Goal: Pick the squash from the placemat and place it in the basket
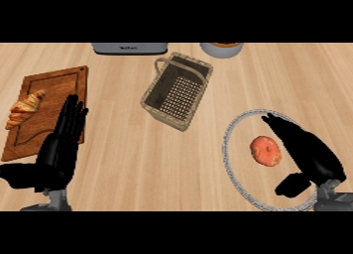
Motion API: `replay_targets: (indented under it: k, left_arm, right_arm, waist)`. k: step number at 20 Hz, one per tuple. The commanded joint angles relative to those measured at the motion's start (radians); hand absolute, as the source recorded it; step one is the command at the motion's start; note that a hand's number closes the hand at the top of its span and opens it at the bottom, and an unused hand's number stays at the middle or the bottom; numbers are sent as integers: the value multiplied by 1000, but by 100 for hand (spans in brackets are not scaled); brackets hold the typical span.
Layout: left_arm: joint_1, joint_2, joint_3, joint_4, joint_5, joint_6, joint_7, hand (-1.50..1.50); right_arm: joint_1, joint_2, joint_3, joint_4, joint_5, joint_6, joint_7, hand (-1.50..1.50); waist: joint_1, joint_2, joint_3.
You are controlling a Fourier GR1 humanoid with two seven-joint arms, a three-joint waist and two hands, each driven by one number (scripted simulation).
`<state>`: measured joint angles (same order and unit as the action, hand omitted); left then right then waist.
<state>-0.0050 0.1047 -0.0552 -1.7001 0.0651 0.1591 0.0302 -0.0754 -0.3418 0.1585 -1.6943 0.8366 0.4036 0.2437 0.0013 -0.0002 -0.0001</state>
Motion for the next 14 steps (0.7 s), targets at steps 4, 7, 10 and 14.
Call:
replay_targets:
  k: [4, 7, 10, 14]
  left_arm:
    - [-42, -28, 44, 162, -12, -25, -127, 0]
    - [-39, -30, 27, 78, -20, -27, -45, 0]
    - [5, -17, 28, -3, -21, -33, 12, 0]
    - [31, -33, 13, -30, -40, -39, -6, 0]
  right_arm:
    - [-16, 24, -20, 54, 41, 27, -29, -150]
    - [-44, 56, -13, 109, 85, 21, -31, -150]
    - [-97, 36, -74, 222, 67, 6, -109, -150]
    - [-57, 91, -38, 167, 103, -3, -77, -150]
  waist:
    - [-2, 1, 0]
    - [-1, 0, 0]
    - [2, 0, 0]
    - [1, 0, 0]
